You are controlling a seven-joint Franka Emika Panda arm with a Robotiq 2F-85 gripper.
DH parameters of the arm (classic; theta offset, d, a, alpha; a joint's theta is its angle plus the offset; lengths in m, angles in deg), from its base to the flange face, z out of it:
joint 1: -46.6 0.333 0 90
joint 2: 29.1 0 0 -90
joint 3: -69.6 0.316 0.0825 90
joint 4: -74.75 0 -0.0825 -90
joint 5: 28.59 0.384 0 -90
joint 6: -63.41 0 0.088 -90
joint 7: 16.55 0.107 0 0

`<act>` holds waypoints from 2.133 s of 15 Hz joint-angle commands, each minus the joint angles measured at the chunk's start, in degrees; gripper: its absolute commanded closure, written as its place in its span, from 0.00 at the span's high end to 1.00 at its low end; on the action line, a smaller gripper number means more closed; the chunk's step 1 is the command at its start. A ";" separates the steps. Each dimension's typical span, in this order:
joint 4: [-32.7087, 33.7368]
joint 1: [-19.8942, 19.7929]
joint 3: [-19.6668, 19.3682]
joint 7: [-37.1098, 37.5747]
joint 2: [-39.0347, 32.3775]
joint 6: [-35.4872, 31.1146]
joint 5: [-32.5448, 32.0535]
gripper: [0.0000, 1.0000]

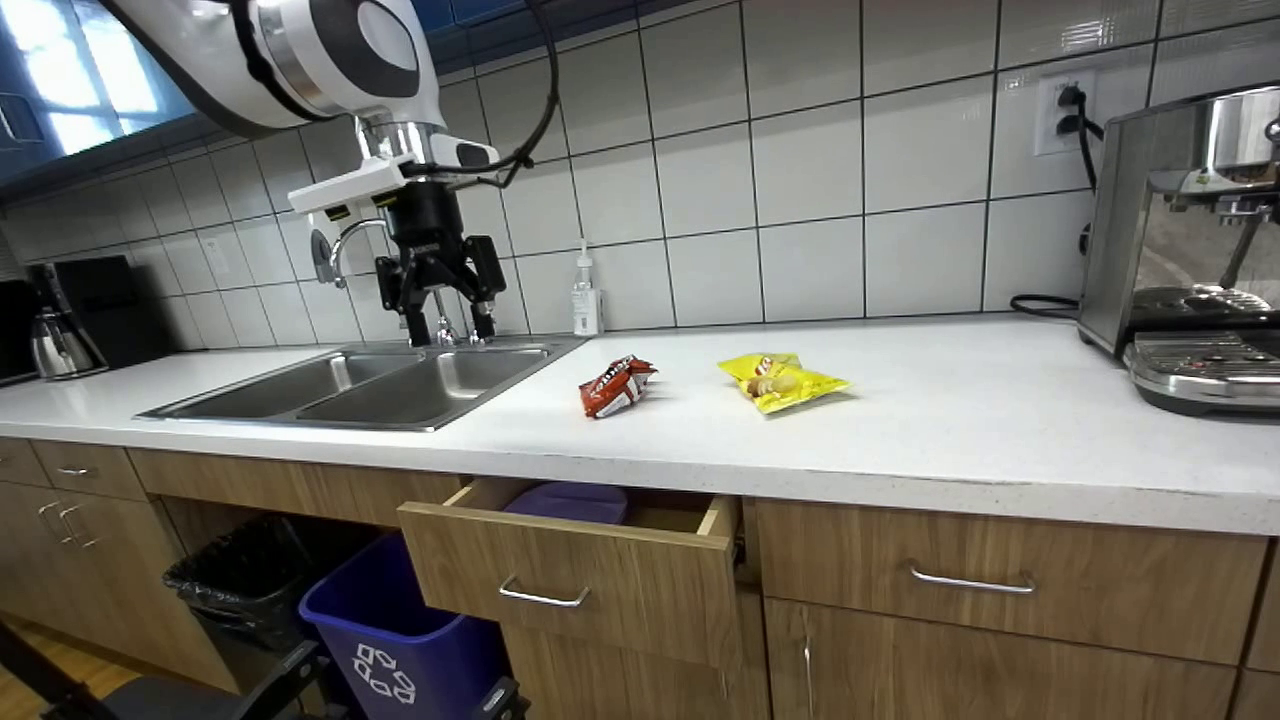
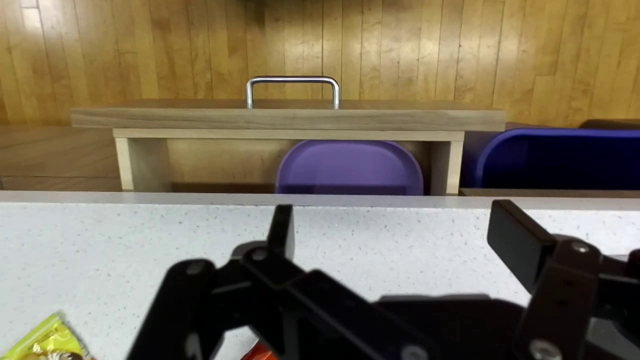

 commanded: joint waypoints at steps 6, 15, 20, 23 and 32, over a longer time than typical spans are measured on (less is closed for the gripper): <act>-3.47 -0.71 -1.31 -7.91 -0.48 -9.16 9.61 1.00; -5.42 -1.15 -1.89 -10.06 -4.26 -15.61 11.09 1.00; -5.69 -1.73 -1.96 -9.63 -7.38 -18.63 10.44 1.00; -5.69 -2.18 -2.08 -9.22 -9.03 -19.39 9.75 1.00; -5.78 -3.04 -3.13 -7.37 -13.36 -21.51 5.35 1.00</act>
